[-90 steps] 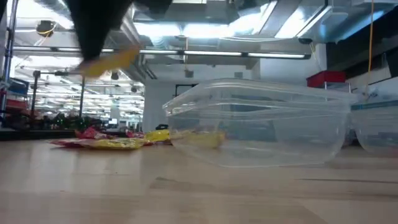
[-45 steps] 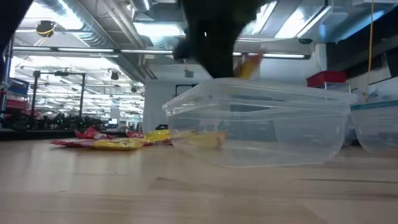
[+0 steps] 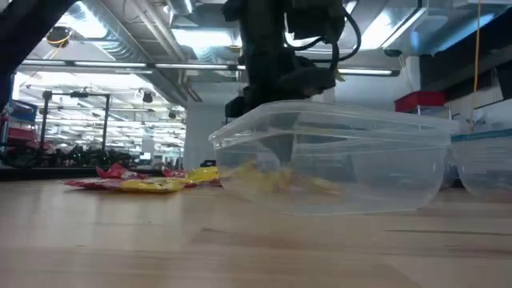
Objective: Sort candy
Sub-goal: Put the yellow candy into the rectangular transparent food container
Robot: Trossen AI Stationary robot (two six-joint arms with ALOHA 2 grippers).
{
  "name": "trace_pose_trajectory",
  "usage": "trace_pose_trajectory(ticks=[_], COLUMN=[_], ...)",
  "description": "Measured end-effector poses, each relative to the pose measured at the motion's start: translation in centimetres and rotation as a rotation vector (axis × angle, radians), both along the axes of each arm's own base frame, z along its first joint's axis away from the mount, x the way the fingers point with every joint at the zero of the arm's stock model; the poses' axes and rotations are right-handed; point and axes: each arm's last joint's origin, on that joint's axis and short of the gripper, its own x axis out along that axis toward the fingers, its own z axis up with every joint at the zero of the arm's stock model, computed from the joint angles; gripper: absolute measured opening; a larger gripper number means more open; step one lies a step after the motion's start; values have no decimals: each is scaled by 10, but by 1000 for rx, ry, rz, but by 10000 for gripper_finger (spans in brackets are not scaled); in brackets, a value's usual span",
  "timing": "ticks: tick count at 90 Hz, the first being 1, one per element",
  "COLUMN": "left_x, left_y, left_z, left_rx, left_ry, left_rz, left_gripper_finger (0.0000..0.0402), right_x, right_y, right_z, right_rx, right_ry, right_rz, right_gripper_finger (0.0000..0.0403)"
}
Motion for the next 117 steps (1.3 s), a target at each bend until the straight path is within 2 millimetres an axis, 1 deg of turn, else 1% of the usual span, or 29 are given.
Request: trace_pose_trajectory(ticks=[15,21,27,31,38,54,60,70,77,80,88,96,109,117], left_x=[2,-2,-6,-11,-19,-46,-57,-73,-85,-89,-96,-101,-106,-107], left_y=[1,0,-5,-10,-20,-48,-62,-89,-101,-103,-100,-92,-73,-60], left_z=[1,10,28,40,53,74,76,69,60,57,42,25,-2,-15], left_rx=[18,42,86,118,157,173,174,151,159,156,153,158,145,97], left_ry=[-23,-8,-28,-30,-14,49,102,227,308,343,430,503,570,599], left_rz=[7,13,12,7,-14,-9,-43,-184,-208,-208,-213,-232,-225,-246], left_gripper_finger=[105,107,108,108,109,109,109,109,110,111,119,137,184,218], right_x=[0,0,0,0,0,0,0,0,0,0,0,0,0,0], right_y=[0,0,0,0,0,0,0,0,0,0,0,0,0,0], right_z=[0,0,0,0,0,0,0,0,0,0,0,0,0,0], right_rx=[9,10,9,9,10,11,12,12,13,13,14,14,14,12], right_ry=[7,10,11,11,11,11,10,10,10,10,9,9,9,9], right_rz=[8,12,12,12,12,12,12,12,12,12,12,12,12,12], right_gripper_finger=[172,172,172,172,172,172,172,172,172,172,172,172,172,172])
